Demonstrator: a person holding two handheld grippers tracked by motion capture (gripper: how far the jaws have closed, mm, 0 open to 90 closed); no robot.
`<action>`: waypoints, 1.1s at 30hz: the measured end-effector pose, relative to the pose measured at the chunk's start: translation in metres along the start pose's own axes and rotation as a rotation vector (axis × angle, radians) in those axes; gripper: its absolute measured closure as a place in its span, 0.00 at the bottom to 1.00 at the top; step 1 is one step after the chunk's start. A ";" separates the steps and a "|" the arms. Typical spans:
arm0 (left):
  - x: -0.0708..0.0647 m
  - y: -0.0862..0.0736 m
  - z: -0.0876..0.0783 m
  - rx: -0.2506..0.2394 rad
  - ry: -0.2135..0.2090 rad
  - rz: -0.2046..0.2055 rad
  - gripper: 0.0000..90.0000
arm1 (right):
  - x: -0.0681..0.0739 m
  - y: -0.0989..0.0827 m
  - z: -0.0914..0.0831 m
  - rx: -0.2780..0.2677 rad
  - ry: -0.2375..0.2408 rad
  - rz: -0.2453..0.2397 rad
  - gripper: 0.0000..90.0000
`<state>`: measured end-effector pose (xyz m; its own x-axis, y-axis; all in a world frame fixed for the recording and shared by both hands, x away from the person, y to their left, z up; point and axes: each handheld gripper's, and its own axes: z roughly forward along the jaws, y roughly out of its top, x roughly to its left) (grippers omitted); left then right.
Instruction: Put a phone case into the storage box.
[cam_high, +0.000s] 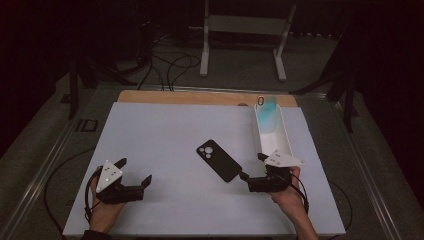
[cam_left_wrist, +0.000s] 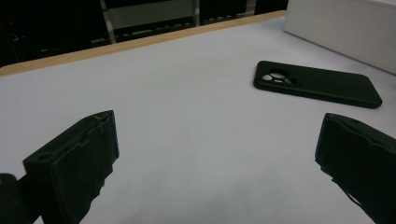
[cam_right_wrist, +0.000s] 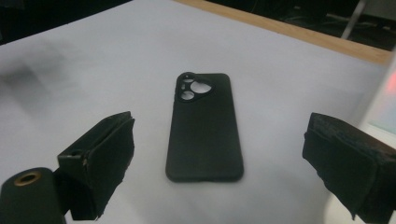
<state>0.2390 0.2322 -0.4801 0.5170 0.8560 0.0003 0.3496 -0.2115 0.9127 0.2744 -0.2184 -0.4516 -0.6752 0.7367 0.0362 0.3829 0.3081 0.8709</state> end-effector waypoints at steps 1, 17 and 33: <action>0.000 0.000 0.000 -0.001 0.001 -0.001 0.00 | 0.001 0.003 0.003 0.008 0.004 0.002 0.10; 0.000 0.000 0.000 -0.003 0.002 -0.003 0.00 | 0.012 0.045 0.049 0.162 0.006 -0.068 0.10; 0.000 0.000 0.000 0.004 -0.001 0.003 0.00 | 0.015 0.040 0.101 0.375 0.027 -0.076 0.10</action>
<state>0.2392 0.2320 -0.4803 0.5189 0.8548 0.0021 0.3517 -0.2157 0.9109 0.3436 -0.1345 -0.4660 -0.7248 0.6889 -0.0045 0.5320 0.5639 0.6317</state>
